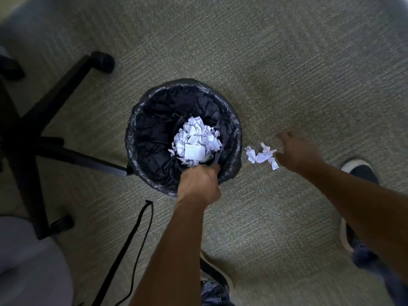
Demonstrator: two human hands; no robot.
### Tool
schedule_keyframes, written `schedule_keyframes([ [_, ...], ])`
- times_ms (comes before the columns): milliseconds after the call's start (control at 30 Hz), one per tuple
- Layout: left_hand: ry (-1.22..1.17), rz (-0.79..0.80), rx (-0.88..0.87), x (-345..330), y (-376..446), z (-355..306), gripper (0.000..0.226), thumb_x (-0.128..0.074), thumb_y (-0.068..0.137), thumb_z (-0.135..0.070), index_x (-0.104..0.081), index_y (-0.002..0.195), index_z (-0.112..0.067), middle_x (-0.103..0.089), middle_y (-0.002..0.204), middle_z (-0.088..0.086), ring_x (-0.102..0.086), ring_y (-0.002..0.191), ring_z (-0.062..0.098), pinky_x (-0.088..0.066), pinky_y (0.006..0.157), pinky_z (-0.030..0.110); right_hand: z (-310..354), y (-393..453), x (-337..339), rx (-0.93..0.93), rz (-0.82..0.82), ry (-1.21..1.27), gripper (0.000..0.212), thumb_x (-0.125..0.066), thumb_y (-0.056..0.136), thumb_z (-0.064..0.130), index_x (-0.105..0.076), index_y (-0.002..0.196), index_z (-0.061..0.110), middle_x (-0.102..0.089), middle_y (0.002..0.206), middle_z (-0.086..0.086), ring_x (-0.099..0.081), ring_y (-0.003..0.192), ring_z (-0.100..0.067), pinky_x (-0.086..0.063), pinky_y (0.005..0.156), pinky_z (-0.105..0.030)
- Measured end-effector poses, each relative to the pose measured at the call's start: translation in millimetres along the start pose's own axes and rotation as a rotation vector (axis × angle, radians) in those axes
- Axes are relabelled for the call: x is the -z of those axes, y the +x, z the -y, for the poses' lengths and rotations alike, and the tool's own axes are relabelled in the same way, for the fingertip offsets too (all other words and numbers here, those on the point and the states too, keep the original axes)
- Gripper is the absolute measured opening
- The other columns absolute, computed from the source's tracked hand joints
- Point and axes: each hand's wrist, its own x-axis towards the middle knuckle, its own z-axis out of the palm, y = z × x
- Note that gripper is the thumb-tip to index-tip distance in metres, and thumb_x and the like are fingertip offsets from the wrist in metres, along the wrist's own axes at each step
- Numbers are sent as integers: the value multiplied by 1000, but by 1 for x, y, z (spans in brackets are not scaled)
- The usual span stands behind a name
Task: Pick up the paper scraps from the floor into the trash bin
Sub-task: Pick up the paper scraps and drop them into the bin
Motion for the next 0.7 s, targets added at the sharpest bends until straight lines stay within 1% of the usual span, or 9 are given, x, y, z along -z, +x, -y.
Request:
schedule_keyframes([
  [67,0,0,-6,-2,2,1,47,-57,76,-20,-52,122,-27,-64,87,2,-62,81,27,-49,70,35,-5,5,-11,34,81,-75,65,-74,83,23,-48,143,18,-50,139,-13,-58,118,-42,-50,95,-46],
  [133,2,2,-12,-3,3,2,46,-58,76,-22,-51,121,-26,-63,86,2,-61,79,26,-48,70,34,-7,12,-23,47,129,-71,73,-74,81,21,-42,147,21,-44,145,-14,-57,120,-42,-51,97,-48],
  [233,-8,-11,-23,-5,3,3,43,-59,75,-21,-52,117,-26,-62,84,1,-59,77,25,-46,69,33,-9,20,-44,65,139,-92,87,-73,79,21,-27,153,30,-28,155,-17,-59,118,-45,-54,93,-49],
  [300,-5,-18,-31,-5,3,3,42,-60,74,-21,-53,116,-25,-61,85,1,-60,79,26,-46,70,33,-7,23,-52,40,165,-128,88,-65,85,21,-15,155,37,-14,161,-17,-58,117,-47,-54,92,-49],
  [367,-5,-25,-38,-5,4,3,41,-60,73,-21,-54,114,-25,-61,84,1,-61,80,26,-44,68,32,-5,23,-60,29,213,-158,85,-58,90,20,-9,157,40,-3,164,-15,-58,119,-45,-53,94,-48],
  [400,-4,-31,-42,-5,4,4,41,-60,73,-21,-55,113,-25,-61,84,1,-61,80,26,-43,67,31,-3,22,-64,40,226,-170,84,-56,91,19,-10,157,39,-2,163,-16,-59,117,-43,-53,92,-46],
  [533,-16,-50,-49,-7,3,4,39,-59,71,-20,-55,110,-24,-60,83,0,-59,76,24,-39,65,30,2,20,-80,91,264,-194,80,-54,93,11,-13,157,34,-14,155,-20,-64,100,-37,-53,79,-38],
  [633,-26,-54,-47,-6,3,5,37,-58,70,-19,-54,107,-23,-57,80,-1,-51,69,22,-40,64,29,2,19,-90,86,273,-168,80,-56,91,6,-18,156,33,-5,159,-20,-58,115,-36,-53,86,-39],
  [700,-35,-49,-46,-5,3,5,37,-58,70,-19,-54,106,-23,-57,80,-1,-48,68,21,-40,65,29,0,22,-95,81,269,-159,77,-56,91,7,-21,155,31,-3,160,-18,-58,118,-37,-54,90,-40],
])
